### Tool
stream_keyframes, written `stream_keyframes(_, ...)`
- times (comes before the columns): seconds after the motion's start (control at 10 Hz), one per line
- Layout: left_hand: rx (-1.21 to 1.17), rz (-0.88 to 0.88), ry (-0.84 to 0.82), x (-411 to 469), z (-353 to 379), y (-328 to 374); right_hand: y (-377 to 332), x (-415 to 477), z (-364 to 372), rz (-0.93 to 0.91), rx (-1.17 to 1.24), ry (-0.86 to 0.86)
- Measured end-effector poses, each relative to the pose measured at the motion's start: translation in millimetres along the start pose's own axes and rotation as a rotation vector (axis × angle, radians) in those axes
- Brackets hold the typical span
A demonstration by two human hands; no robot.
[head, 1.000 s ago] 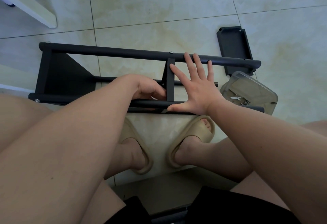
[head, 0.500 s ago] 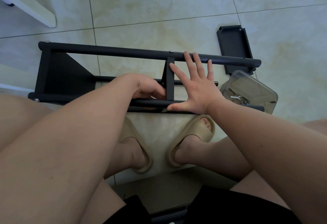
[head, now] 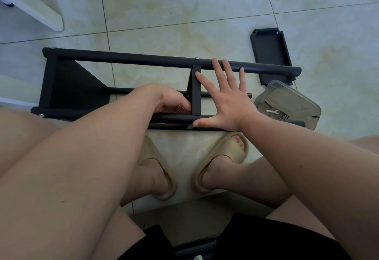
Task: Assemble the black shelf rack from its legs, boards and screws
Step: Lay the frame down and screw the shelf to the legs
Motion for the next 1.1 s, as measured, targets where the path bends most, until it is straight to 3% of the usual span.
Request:
stream_keyframes(0.3, -0.070, 0.096, 0.010, 3.2, -0.5, 0.9, 0.3, 0.3, 0.2, -0.005, 0.002, 0.008)
stream_keyframes(0.6, -0.035, 0.021, 0.003, 5.8, -0.1, -2.1, 0.7, 0.4, 1.0, -0.013, 0.009, 0.021)
stream_keyframes(0.8, -0.055, 0.068, 0.009, 9.2, -2.6, -1.9, -0.2, 0.9, 0.0, -0.011, 0.013, 0.014)
stream_keyframes(1.0, -0.110, 0.043, -0.002, 7.8, -0.3, -3.6, -4.0, 3.0, -7.6, -0.015, -0.077, -0.025)
stream_keyframes(1.1, -0.128, 0.041, -0.016, 9.6, 3.9, -7.2, -11.7, 8.5, -12.0, -0.145, -0.199, -0.039)
Point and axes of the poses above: each hand's wrist, its own x-axis towards the middle knuckle, its own z-axis out of the palm, y = z × x, the point moved 6 cm from there along x, towards the middle knuckle, and after that the axes turned 5 degrees about x, right-handed, at the moved point
